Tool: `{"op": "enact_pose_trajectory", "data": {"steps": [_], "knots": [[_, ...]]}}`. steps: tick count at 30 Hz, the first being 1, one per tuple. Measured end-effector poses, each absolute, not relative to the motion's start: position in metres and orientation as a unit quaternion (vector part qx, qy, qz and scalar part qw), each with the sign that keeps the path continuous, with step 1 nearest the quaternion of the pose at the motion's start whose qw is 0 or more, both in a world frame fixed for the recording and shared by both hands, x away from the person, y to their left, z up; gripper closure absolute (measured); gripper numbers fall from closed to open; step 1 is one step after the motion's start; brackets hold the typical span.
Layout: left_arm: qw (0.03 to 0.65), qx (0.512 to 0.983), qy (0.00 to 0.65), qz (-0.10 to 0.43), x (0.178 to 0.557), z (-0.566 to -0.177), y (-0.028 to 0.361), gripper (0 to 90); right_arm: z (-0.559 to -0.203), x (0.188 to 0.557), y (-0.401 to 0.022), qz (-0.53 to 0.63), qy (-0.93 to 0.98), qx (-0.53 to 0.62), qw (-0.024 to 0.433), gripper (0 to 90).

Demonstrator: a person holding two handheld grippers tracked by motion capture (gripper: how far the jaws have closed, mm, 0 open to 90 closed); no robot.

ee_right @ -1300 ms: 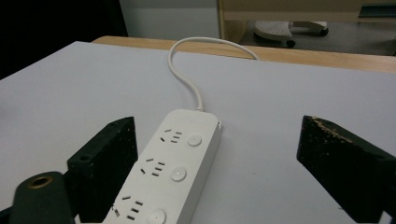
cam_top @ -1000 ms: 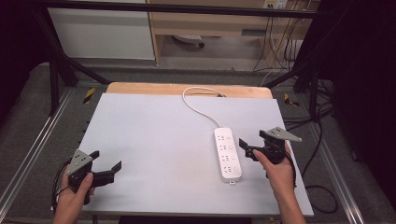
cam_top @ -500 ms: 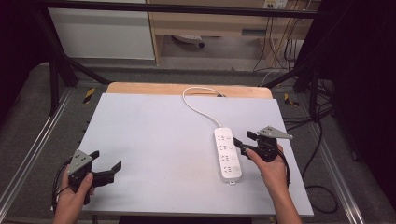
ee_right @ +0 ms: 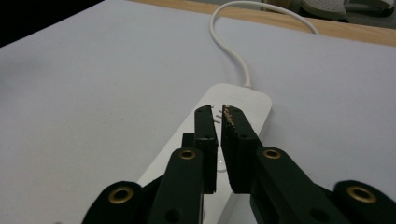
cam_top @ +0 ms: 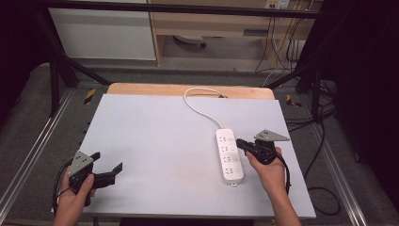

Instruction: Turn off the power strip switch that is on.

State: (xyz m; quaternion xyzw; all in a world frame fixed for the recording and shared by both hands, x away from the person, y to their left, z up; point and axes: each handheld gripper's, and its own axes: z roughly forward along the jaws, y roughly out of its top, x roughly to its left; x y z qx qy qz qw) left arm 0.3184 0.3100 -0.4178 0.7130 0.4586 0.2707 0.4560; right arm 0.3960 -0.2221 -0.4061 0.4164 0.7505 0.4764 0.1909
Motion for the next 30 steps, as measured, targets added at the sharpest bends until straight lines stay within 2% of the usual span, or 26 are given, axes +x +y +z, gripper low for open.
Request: {"op": "enact_pose_trajectory", "data": {"steps": [17,30], "knots": [[0.458,0.712,0.459,0.271,0.318,-0.418,0.310,5.1,-0.423,0.398,-0.224,0.452,0.760,0.425,0.191,90.0],[0.458,0.711,0.458,0.273,0.318,-0.417,0.310,5.1,-0.433,0.396,-0.223,0.437,0.767,0.438,0.171,90.0]]}}
